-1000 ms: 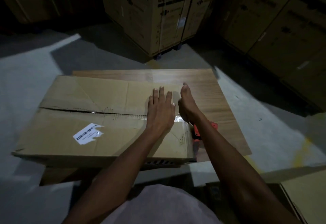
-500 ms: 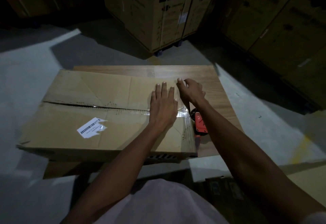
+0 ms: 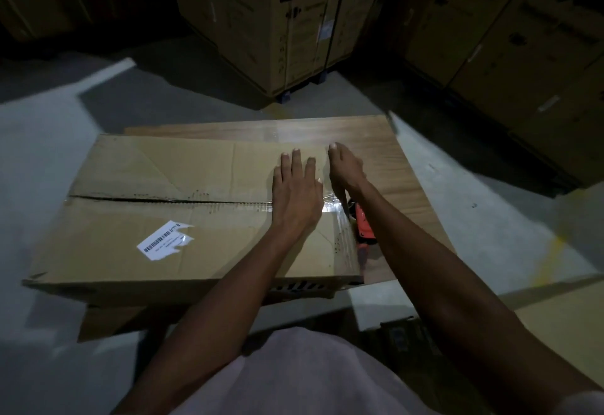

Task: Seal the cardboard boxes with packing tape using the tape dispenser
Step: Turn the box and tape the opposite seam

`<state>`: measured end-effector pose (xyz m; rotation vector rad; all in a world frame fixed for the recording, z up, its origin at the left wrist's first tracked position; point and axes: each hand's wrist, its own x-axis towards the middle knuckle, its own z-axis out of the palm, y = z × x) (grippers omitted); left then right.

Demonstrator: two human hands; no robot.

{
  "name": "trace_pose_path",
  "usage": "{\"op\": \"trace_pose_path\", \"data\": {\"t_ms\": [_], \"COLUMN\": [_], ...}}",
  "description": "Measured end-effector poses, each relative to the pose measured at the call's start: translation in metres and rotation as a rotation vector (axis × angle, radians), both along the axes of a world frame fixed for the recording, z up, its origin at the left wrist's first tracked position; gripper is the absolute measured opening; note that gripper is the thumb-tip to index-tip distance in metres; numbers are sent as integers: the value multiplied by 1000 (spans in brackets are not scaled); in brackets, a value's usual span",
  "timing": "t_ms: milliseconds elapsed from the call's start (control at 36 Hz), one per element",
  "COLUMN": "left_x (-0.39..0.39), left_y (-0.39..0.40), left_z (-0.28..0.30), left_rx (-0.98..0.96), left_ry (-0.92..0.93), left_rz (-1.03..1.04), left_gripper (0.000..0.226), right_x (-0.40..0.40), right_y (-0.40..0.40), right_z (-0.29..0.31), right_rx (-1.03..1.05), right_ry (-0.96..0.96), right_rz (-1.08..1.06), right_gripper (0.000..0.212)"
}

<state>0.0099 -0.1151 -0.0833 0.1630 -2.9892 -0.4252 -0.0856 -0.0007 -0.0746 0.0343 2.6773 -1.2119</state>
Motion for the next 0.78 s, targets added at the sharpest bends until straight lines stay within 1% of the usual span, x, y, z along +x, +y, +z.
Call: {"op": "trace_pose_path", "data": {"t_ms": [56,111,194,250,333,389,444,500,556,583,611,694,722,778], "left_x": [1,1,1,1,0,-1,-1,-1,0,1,1,0,0,0], "left_y": [0,0,-1,-1,-2,-1,-1,-2,-3,-3,-4,-5,-5,-5], "left_z": [2,5,7,7,7,8,8,10,11,11,11,13,13,15], "left_rx": [12,24,19,9,13,15,11,14,14,13,14,22,29,36], "left_ry": [6,9,-3,-11,-13,-14,-18,-25,-29,-28,-28,-39,-43,-47], "left_rz": [-4,-2,-2,-3,-4,-8,-13,-17,-22,-27,-32,-46,-49,-53], "left_gripper": [57,56,55,55,55,55,55,54,54,54,54,54,54,54], "right_x": [7,13,28,46,78,97,112,129,146,154,161,182,190,205], "right_y": [1,3,1,-1,5,11,19,27,33,35,39,53,60,72], "right_z": [-4,-5,-3,-2,0,2,1,1,-3,-4,-4,-5,-6,-7], "right_rx": [-178,-326,-504,-544,-619,-621,-507,-455,-566,-650,-701,-635,-610,-580], "right_ry": [-110,-195,-288,-328,-338,-335,-311,-289,-315,-336,-352,-408,-416,-399], "right_rz": [-29,-40,-49,-117,-114,-161,-251,-282,-294,-276,-242,-132,-119,-163], "right_gripper": [63,71,71,72,72,70,74,73,64,60,60,79,81,72]}}
